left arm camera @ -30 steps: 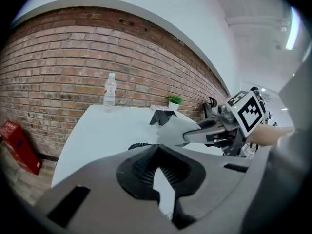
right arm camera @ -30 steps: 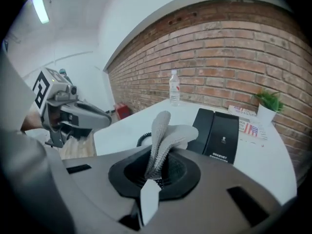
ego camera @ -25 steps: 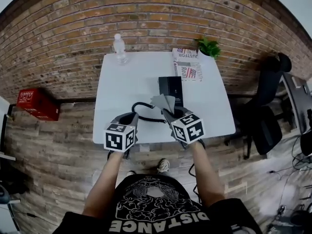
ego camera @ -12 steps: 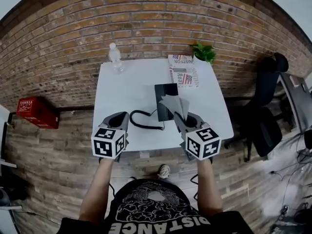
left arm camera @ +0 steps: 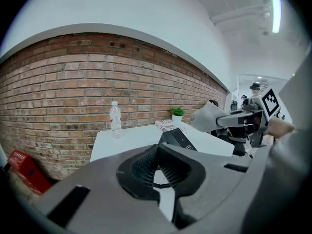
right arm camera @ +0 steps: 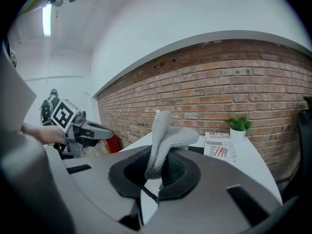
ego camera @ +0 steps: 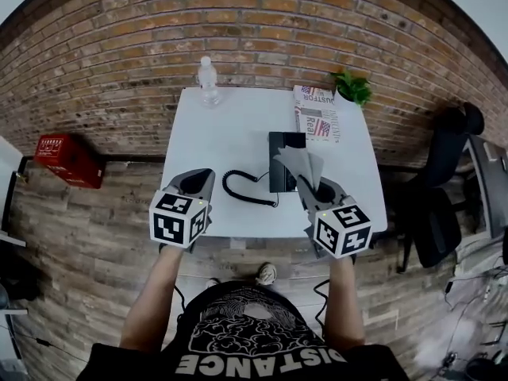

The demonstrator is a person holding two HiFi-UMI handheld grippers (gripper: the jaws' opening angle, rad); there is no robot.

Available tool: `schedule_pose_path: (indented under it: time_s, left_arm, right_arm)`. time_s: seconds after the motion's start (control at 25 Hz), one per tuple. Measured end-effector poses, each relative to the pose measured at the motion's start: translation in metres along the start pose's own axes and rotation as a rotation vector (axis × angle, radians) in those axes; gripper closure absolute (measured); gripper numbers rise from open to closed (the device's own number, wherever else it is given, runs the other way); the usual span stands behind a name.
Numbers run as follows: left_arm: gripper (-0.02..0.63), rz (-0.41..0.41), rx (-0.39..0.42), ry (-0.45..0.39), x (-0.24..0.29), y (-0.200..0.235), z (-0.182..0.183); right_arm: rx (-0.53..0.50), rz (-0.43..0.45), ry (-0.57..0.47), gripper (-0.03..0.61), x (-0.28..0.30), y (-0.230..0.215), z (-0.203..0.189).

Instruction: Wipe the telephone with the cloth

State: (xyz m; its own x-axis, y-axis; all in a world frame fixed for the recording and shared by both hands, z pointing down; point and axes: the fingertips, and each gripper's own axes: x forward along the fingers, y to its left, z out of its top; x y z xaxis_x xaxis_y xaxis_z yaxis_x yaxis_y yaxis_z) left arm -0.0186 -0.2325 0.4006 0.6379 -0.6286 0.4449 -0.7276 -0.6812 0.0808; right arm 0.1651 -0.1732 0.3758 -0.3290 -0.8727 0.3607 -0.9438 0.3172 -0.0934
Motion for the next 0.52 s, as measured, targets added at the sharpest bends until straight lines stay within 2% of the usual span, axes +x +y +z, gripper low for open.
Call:
schedule_pose_path:
  time_s: [0.52]
  left_arm:
    - [0.609,-0.019,0.012,0.026,0.0082,-0.007,-0.0008]
  right_arm:
    - [0.0,0.01,0.016,0.568,0.002,-0.0053,-0.0018]
